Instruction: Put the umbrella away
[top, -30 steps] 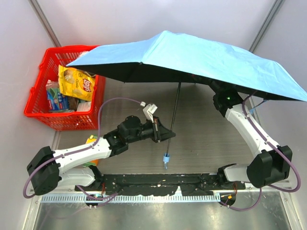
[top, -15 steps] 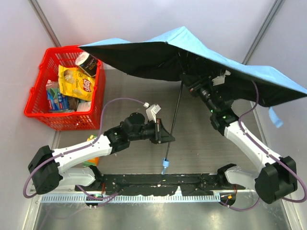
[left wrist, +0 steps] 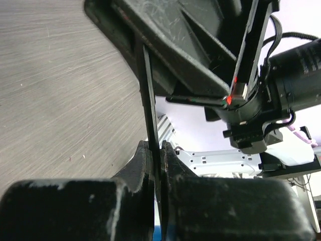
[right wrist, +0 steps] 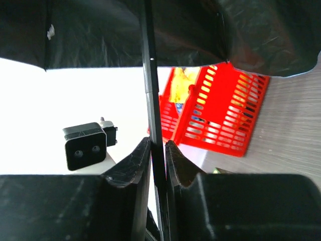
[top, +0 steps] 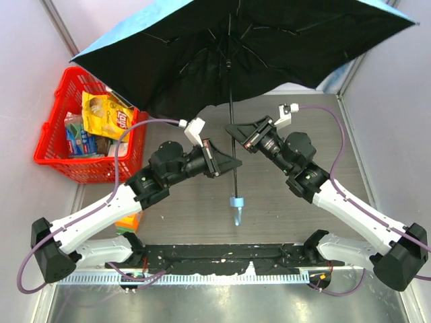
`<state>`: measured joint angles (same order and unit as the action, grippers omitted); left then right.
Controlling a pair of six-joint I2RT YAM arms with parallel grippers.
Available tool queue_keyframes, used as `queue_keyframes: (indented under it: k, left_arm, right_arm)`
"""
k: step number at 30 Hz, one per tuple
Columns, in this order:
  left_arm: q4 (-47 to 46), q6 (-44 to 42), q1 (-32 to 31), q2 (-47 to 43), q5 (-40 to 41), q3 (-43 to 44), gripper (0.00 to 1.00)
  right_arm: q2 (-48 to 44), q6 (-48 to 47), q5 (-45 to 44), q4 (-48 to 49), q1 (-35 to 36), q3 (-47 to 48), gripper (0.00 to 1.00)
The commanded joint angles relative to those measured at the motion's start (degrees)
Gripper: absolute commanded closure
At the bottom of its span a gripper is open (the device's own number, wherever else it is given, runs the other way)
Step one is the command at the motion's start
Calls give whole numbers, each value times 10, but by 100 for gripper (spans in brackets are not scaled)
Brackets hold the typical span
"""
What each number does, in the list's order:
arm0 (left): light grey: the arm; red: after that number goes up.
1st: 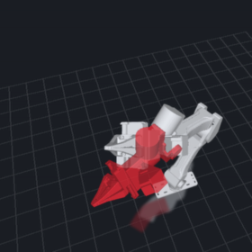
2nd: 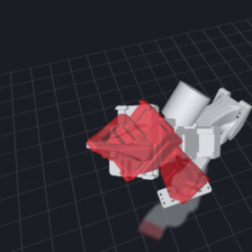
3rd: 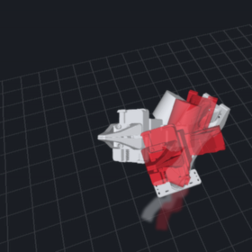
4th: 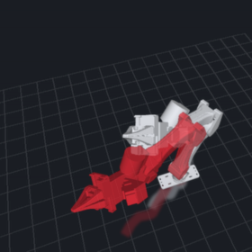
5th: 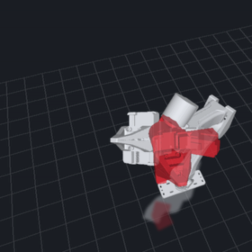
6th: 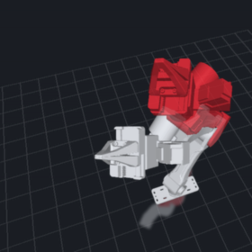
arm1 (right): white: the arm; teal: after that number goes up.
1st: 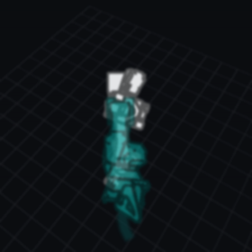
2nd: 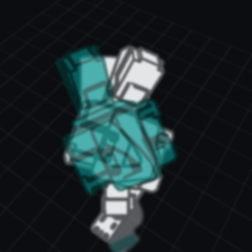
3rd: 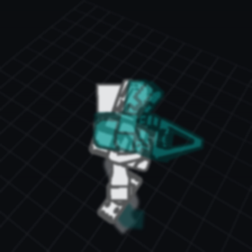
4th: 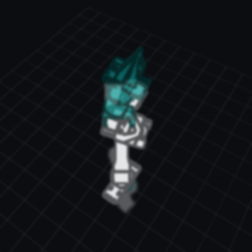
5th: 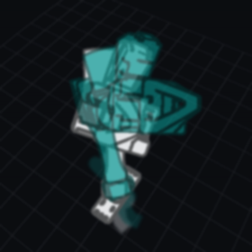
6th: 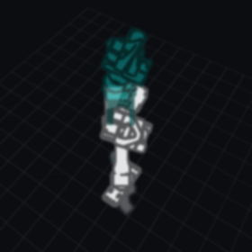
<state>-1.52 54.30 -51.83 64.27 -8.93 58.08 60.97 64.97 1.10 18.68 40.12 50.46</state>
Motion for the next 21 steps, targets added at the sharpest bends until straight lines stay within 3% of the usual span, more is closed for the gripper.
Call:
queue_keyframes:
  k: [1,2,4,6,10,17,19,21]
  left_arm:
    - [-146,4,15,-56,24,-47,100]
    - [-147,11,15,-60,18,-61,100]
    - [-157,23,15,-67,12,-90,100]
    - [-180,39,15,-76,11,-125,100]
    - [-208,59,15,-74,5,-169,100]
    - [-226,70,15,-65,-3,-199,100]
    - [-226,69,15,-66,-6,-202,100]
    - [-226,70,14,-66,-6,-205,100]
  right_arm:
    - [25,-70,118,-39,-47,61,74]
    - [47,-56,160,-13,-71,71,53]
    - [72,-47,173,-5,-97,99,24]
    - [103,-55,184,-13,-119,133,17]
    - [162,-23,197,58,-147,155,17]
    - [255,-21,201,50,-174,232,20]
    - [268,-13,194,62,-191,235,23]
    - [278,-11,191,71,-206,236,33]
